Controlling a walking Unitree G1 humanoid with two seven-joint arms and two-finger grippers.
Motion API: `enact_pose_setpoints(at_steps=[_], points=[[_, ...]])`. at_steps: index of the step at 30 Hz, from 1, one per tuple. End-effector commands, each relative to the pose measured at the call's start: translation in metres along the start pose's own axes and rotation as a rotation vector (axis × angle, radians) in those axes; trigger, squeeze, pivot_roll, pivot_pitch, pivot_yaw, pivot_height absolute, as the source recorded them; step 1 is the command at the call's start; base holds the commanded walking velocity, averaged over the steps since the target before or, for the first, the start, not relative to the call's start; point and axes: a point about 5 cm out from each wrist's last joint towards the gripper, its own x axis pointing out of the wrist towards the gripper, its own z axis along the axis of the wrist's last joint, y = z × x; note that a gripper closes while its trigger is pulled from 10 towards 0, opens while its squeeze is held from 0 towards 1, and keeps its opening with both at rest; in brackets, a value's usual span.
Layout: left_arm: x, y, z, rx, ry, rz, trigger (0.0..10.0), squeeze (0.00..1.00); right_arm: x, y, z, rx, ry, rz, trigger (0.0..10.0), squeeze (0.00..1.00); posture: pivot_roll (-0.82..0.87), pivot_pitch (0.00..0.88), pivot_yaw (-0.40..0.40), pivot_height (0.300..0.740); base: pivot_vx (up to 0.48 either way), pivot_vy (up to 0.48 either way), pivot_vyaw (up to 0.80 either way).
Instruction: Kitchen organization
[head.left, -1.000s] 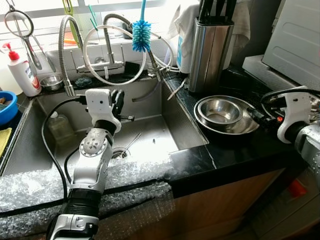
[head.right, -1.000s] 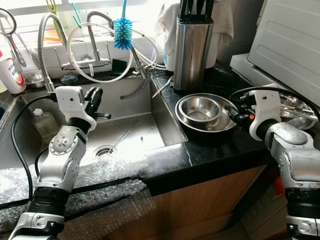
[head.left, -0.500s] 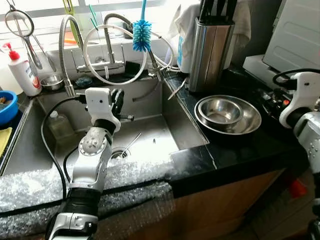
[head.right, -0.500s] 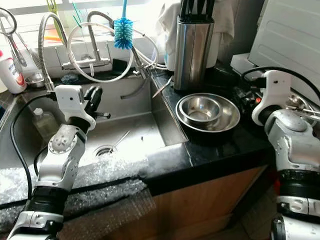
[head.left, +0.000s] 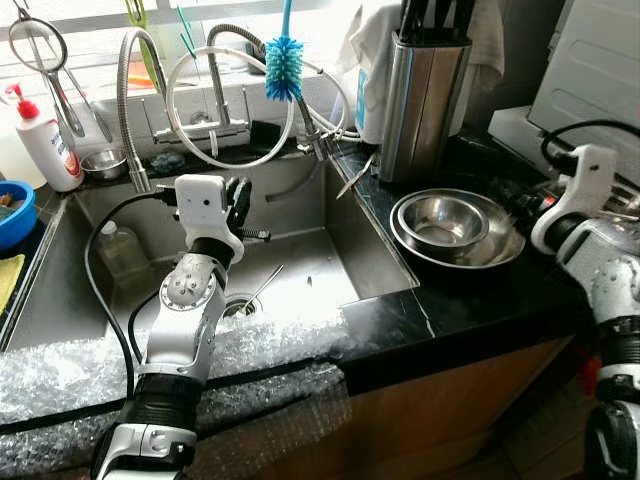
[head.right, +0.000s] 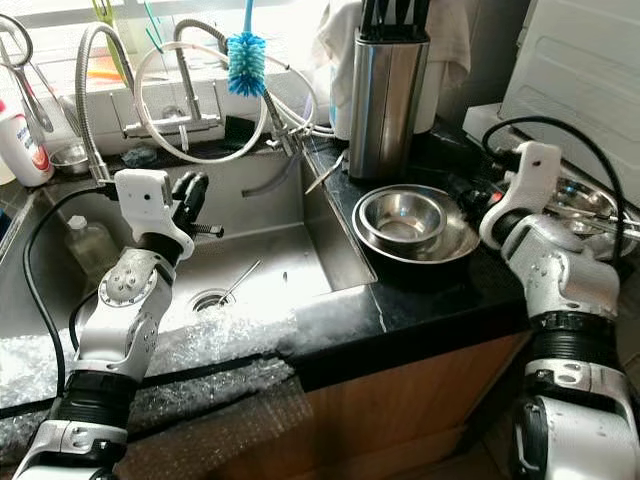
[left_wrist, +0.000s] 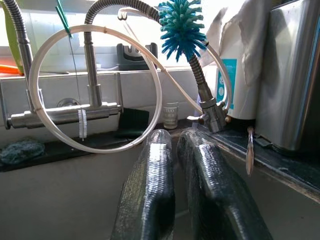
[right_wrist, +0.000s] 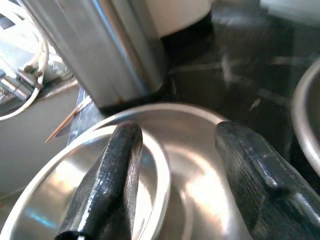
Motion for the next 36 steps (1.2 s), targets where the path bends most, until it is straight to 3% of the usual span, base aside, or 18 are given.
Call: enact_pose_setpoints(at_steps=[1, 24, 36], points=[[0.004, 0.001, 0.005, 0.017, -0.017, -0.007, 10.0, 0.00, 0.001, 0.002, 0.009, 0.036, -0.021, 0.010, 10.0, 0.00, -0.20, 0.000, 0.027, 0.740, 0.000, 0.000, 0.00], [0.003, 0.001, 0.003, 0.032, -0.005, -0.007, 10.0, 0.00, 0.016, 0.014, 0.000, 0.207, 0.064, 0.080, 10.0, 0.00, -0.19, 0.000, 0.018, 0.740, 0.000, 0.000, 0.00], [0.003, -0.001, -0.001, 0.039, 0.020, -0.020, 10.0, 0.00, 0.018, 0.015, -0.007, 0.247, 0.095, 0.072, 10.0, 0.00, -0.19, 0.000, 0.017, 0.740, 0.000, 0.000, 0.00]])
